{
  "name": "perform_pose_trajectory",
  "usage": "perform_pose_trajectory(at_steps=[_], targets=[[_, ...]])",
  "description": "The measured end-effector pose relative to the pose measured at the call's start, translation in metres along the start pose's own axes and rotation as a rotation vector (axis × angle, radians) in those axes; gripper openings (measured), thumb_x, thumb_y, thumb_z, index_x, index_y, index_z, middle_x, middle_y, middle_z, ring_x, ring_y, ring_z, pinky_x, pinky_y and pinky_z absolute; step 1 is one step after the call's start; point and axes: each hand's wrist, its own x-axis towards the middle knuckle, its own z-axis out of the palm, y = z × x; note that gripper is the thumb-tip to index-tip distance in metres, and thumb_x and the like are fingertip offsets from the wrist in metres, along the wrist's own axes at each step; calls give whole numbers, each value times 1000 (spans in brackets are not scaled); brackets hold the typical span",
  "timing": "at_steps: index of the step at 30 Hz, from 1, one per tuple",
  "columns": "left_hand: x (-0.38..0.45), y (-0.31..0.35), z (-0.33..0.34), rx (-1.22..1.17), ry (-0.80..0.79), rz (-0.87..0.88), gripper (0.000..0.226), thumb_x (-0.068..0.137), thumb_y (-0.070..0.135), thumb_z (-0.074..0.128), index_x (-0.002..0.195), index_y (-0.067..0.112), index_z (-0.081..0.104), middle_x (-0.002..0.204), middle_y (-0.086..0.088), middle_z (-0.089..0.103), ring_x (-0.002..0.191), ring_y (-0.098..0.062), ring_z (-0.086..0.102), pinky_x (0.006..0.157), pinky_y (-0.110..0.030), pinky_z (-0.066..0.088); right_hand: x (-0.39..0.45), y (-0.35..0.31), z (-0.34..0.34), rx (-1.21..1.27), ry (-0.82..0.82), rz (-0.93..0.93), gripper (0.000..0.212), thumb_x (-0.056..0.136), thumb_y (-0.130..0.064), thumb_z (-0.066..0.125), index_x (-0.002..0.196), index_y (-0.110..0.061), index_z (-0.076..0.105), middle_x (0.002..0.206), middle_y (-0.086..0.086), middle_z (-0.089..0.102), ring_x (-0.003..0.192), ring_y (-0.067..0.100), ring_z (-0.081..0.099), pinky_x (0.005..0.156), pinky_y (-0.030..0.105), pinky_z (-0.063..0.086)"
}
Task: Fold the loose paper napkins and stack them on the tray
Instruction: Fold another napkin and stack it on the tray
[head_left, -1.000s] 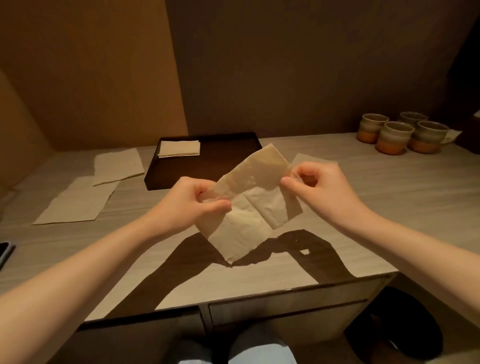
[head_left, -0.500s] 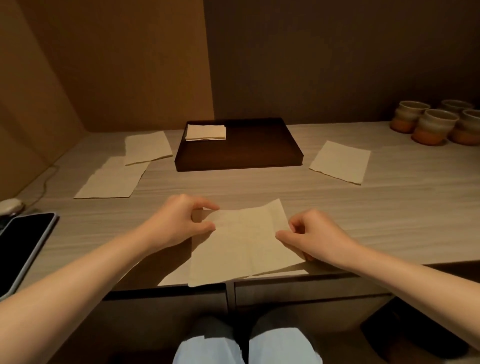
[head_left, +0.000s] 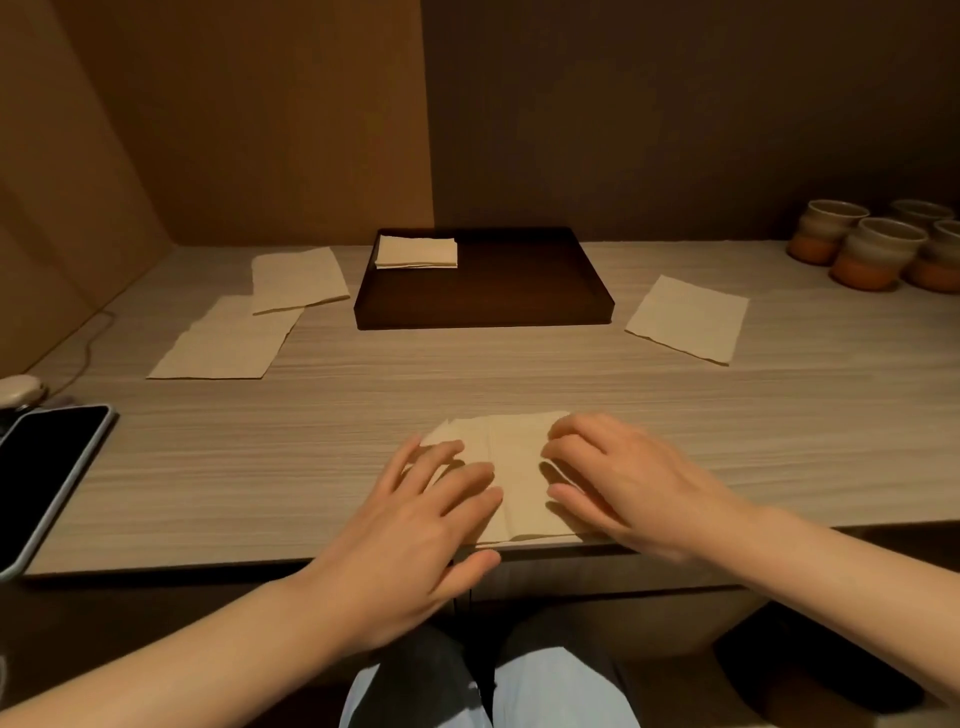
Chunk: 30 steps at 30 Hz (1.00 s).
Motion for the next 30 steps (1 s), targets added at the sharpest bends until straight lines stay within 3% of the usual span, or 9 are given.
perform_pose_trajectory(at_steps=[3, 6, 9, 12, 14, 16, 20, 25, 30], targets=[[-4, -4, 1, 25, -37, -27, 53, 97, 59, 26, 137, 32, 45, 139, 8, 50, 137, -21, 27, 111, -46, 10, -4, -1, 6, 66, -88, -30, 54, 98, -58, 24, 132, -24, 48, 137, -4, 50, 122, 11, 48, 101, 26, 43], [-6, -11, 0, 35, -57, -60, 53, 97, 61, 24, 138, 34, 44, 139, 9, 50, 136, -20, 28, 110, -47, 9, -10, -1, 7, 49, -98, -25, 56, 98, -58, 23, 134, -25, 48, 139, -4, 50, 126, 12, 46, 105, 28, 39], [-7, -16, -5, 37, -90, -99, 56, 95, 64, 22, 138, 35, 43, 141, 10, 49, 137, -20, 31, 111, -47, 5, -14, -6, 7, 1, -40, -32, 51, 99, -55, 27, 123, -21, 57, 122, -1, 58, 109, 14, 54, 90, 28, 48], [-3, -14, -9, -41, -78, -141, 68, 90, 72, 18, 148, 36, 24, 157, 11, 18, 145, -17, 2, 114, -47, -10, -18, -20, 10, -50, 27, -51, 49, 97, -51, 33, 106, -15, 65, 99, 1, 61, 86, 17, 55, 70, 32, 51], [-2, -7, -8, -72, -81, -114, 74, 88, 74, 20, 151, 36, 10, 159, 13, 1, 145, -15, -9, 115, -45, -13, -18, -29, 11, -71, 44, -56, 49, 97, -51, 33, 101, -15, 66, 91, 0, 60, 79, 17, 53, 65, 31, 47], [-2, 2, -7, -73, -87, -44, 73, 89, 71, 26, 151, 36, 10, 159, 9, 11, 145, -17, 6, 115, -42, -6, -17, -36, 9, -47, 49, -57, 48, 98, -51, 31, 98, -19, 67, 88, -3, 58, 78, 14, 50, 65, 29, 44], [-3, 3, -4, 37, -50, 19, 68, 84, 52, 55, 144, 30, 33, 145, 5, 44, 129, -20, 43, 109, -41, 24, -19, -39, 3, 2, 81, -94, 42, 100, -45, 34, 103, -18, 66, 91, -4, 59, 81, 13, 51, 67, 29, 45], [-9, -4, -6, 13, -6, 84, 62, 76, 36, 67, 133, 32, 45, 129, 11, 52, 122, -20, 42, 106, -44, 33, -23, -19, 4, -39, 68, -66, 45, 98, -43, 38, 119, -12, 63, 111, 4, 64, 98, 18, 60, 80, 32, 53], [-17, -9, -4, 13, 25, 144, 56, 72, 24, 70, 123, 33, 50, 121, 13, 53, 117, -15, 44, 99, -32, 40, -39, -10, 10, 17, -58, -94, 56, 100, -53, 33, 135, -14, 52, 134, 2, 57, 122, 13, 52, 104, 26, 37]])
